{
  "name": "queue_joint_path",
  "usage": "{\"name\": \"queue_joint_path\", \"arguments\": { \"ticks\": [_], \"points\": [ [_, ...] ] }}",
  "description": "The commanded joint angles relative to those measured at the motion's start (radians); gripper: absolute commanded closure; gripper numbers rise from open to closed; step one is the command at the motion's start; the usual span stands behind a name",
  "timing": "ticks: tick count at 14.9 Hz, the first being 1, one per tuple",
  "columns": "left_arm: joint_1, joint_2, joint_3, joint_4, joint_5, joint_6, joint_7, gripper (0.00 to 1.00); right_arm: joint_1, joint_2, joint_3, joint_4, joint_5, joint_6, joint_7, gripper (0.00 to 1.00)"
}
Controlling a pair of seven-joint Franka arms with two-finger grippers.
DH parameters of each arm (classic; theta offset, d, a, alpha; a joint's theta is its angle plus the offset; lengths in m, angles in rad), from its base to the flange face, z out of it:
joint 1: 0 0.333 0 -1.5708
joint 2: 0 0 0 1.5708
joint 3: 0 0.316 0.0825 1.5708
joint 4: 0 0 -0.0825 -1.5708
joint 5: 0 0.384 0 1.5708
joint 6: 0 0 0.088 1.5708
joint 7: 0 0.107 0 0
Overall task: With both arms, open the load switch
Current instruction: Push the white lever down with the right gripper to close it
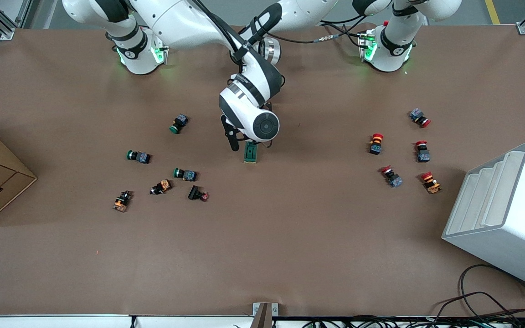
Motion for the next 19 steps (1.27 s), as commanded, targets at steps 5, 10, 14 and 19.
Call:
{"name": "queue_joint_path", "arguments": {
  "ticks": [5,10,14,19],
  "points": [
    [0.001,0.044,-0.003,-0.002,-0.029,0.008,-0.024,0.0,0.008,-0.003,-0.007,-0.045,-0.023,0.057,0.007,0.0],
    [0.011,0.038,-0.003,0.008,-0.029,0.008,0.0,0.0,-0.001,0.0,-0.006,-0.039,-0.028,0.066,0.004,0.0],
    [0.014,0.038,-0.002,0.024,-0.031,0.007,0.025,0.0,-0.039,-0.025,-0.012,-0.023,-0.028,0.055,-0.082,0.0],
    [0.018,0.037,-0.003,0.037,-0.048,0.007,0.062,0.0,-0.145,-0.072,-0.015,0.002,-0.063,0.055,-0.33,0.0]
  ]
}}
